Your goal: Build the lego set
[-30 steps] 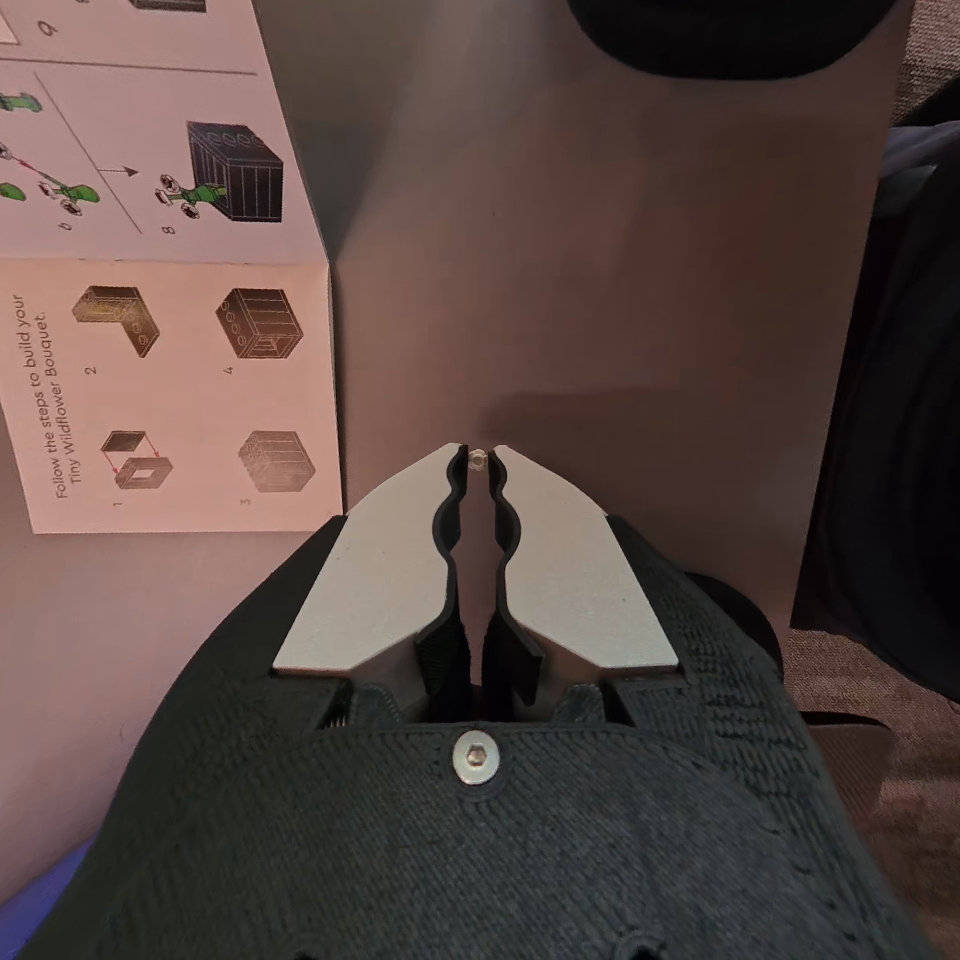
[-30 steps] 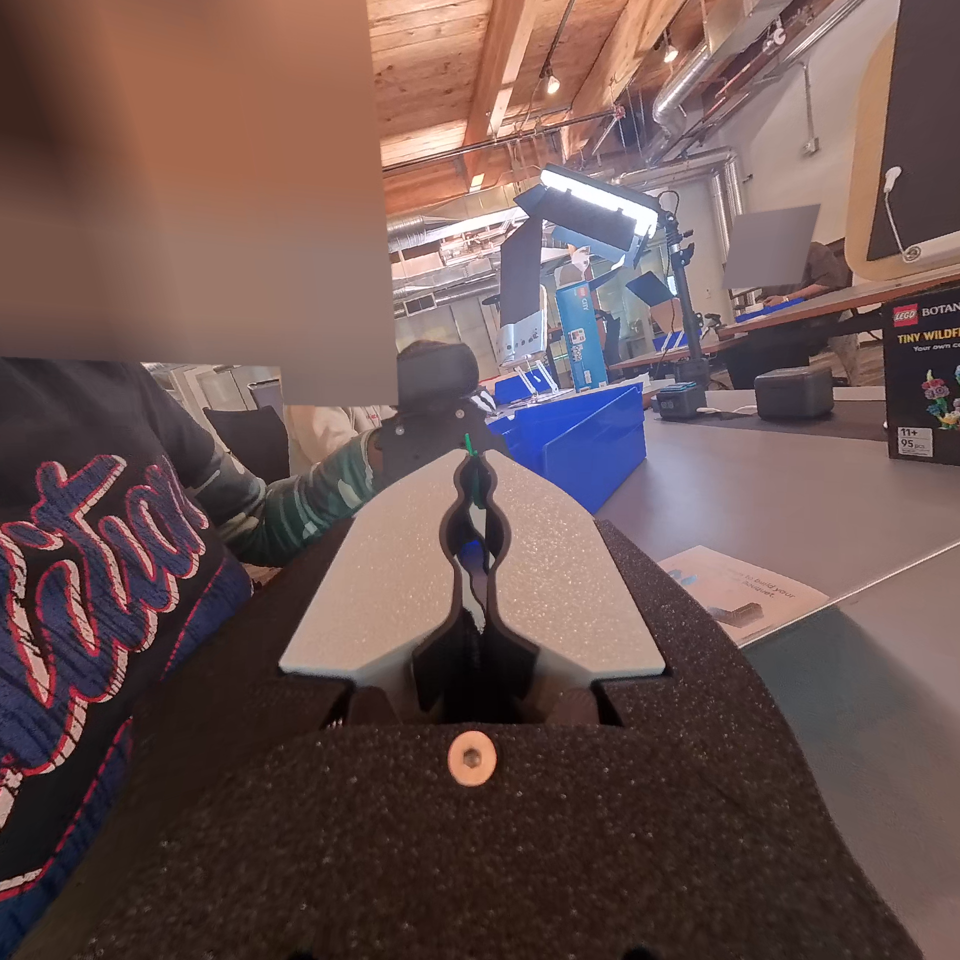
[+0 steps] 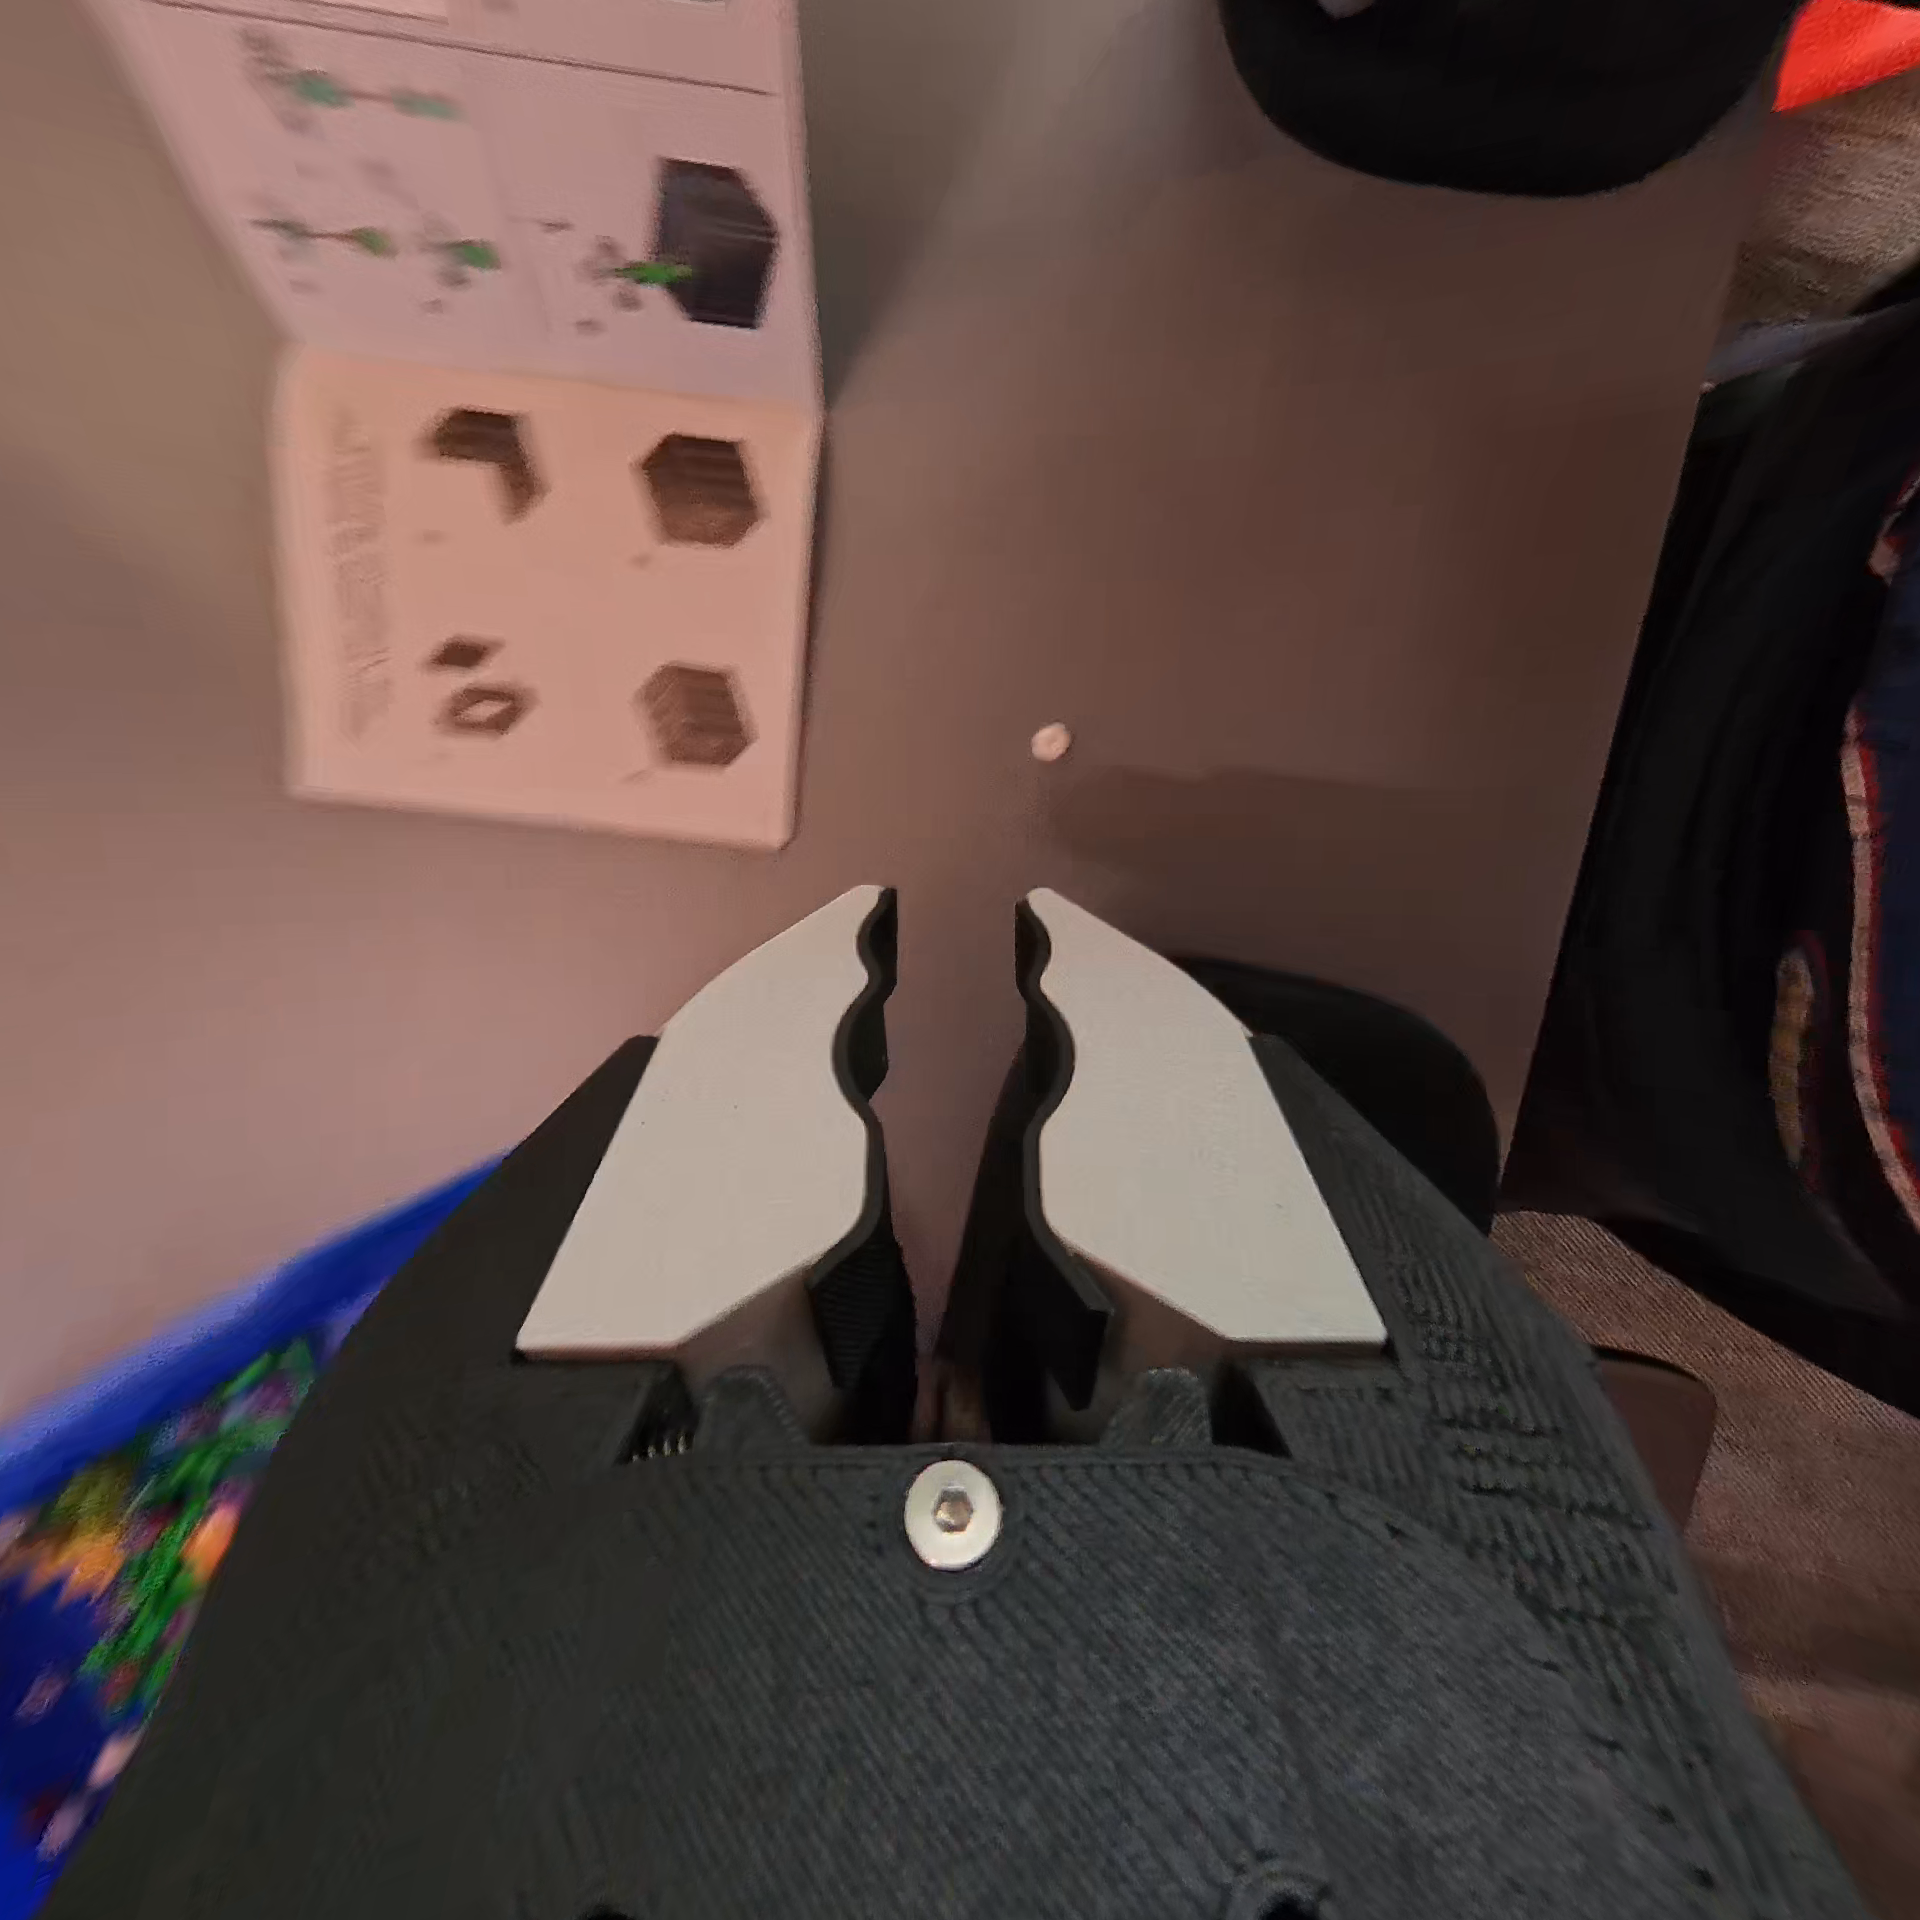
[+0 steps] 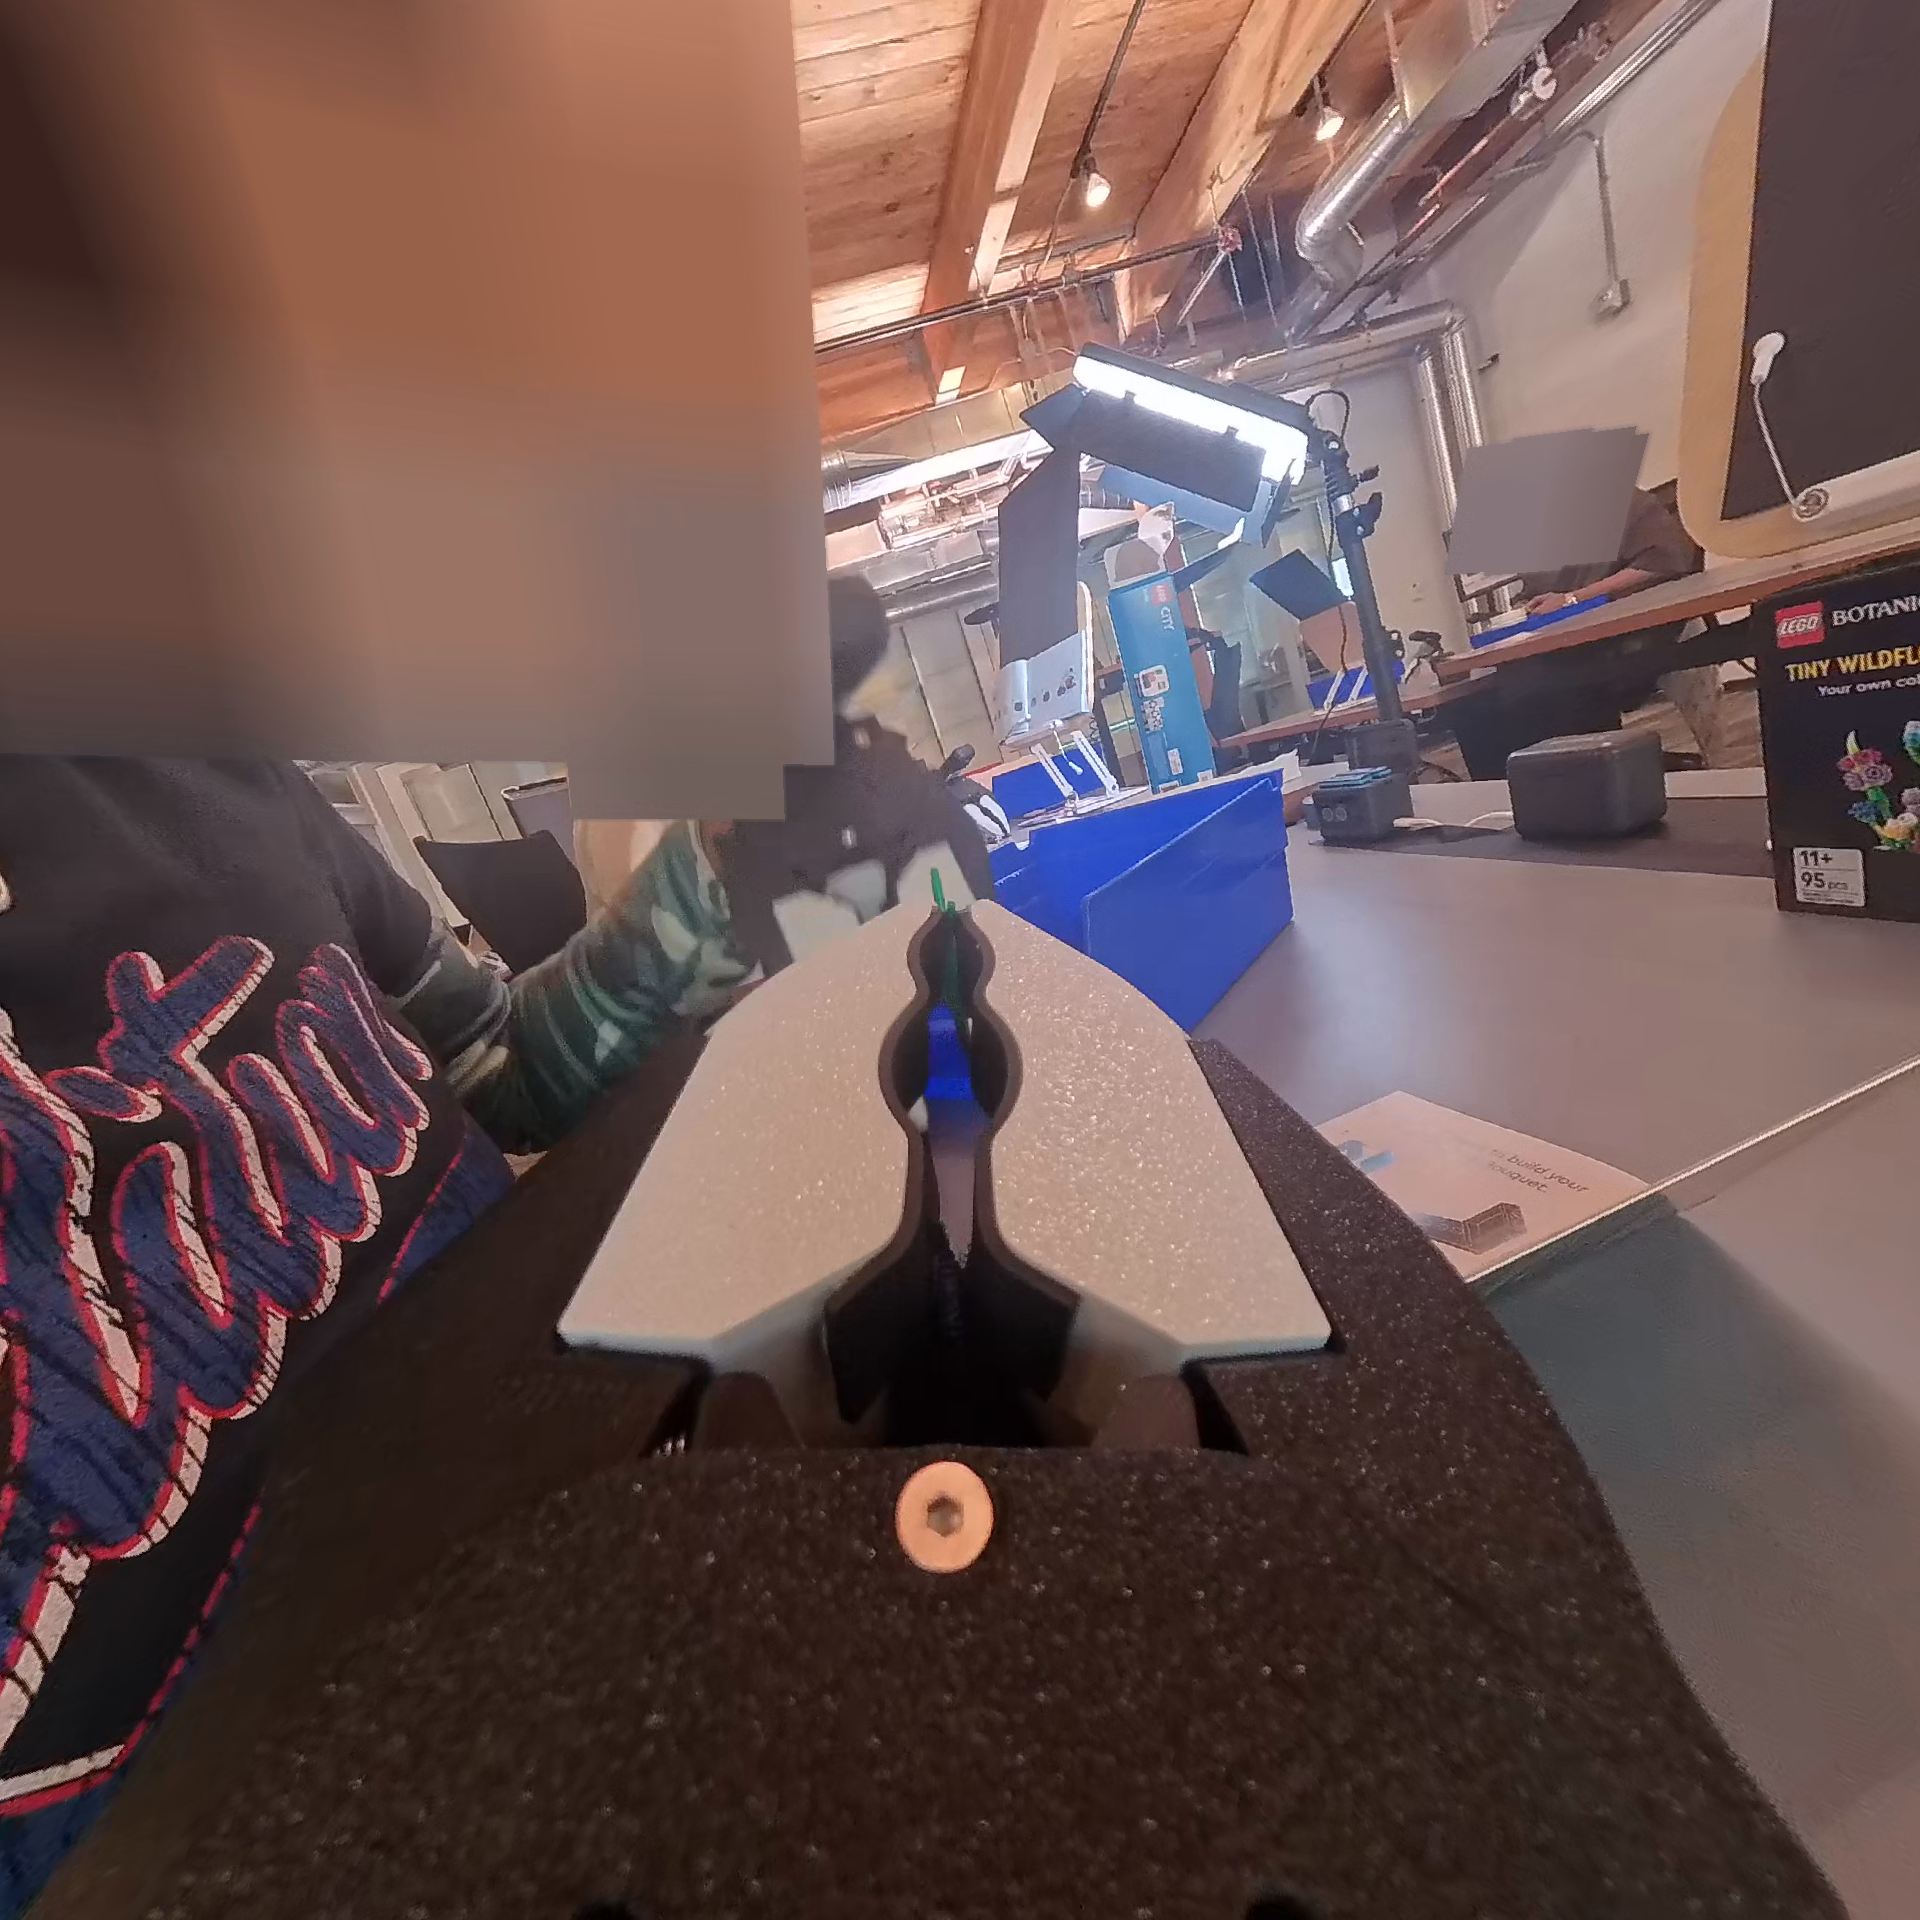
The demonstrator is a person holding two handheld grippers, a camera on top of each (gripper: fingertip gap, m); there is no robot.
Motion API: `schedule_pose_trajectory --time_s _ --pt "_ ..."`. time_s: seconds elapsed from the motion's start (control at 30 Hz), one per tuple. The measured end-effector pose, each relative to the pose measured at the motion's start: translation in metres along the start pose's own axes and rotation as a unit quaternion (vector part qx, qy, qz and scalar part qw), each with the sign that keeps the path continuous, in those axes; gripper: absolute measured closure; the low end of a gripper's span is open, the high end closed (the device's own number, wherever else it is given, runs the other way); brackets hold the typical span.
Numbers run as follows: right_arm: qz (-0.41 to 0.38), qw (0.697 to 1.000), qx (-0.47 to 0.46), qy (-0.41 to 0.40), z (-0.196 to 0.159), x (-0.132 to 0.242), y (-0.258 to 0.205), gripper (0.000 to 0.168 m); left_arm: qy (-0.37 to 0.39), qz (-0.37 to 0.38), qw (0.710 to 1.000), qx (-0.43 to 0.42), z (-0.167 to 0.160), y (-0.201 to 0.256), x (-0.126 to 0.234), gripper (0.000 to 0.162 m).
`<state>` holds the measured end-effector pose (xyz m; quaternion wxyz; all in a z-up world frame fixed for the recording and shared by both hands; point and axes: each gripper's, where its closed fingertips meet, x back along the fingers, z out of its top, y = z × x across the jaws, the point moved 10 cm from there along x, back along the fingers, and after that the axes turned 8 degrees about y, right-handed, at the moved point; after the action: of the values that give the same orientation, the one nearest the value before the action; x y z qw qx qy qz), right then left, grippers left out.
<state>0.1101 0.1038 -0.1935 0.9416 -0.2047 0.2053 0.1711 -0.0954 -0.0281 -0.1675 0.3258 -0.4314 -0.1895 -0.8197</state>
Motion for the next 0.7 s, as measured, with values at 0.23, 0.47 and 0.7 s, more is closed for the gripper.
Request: schedule_pose_trajectory --time_s 0.23,0.47,0.7 --pt "0.005 1.0 -0.006 0.0 0.0 -0.001 0.001 0.166 0.072 0.201 0.974 0.076 -0.041 -0.049 0.141 0.139" --pt "0.005 1.0 -0.003 -0.001 -0.001 -0.002 0.001 0.166 -0.097 0.219 0.958 0.159 -0.111 -0.119 0.136 0.137" --pt "0.005 1.0 -0.008 0.003 0.0 -0.001 0.002 0.166 -0.157 0.213 0.937 0.228 -0.161 -0.171 0.118 0.146"
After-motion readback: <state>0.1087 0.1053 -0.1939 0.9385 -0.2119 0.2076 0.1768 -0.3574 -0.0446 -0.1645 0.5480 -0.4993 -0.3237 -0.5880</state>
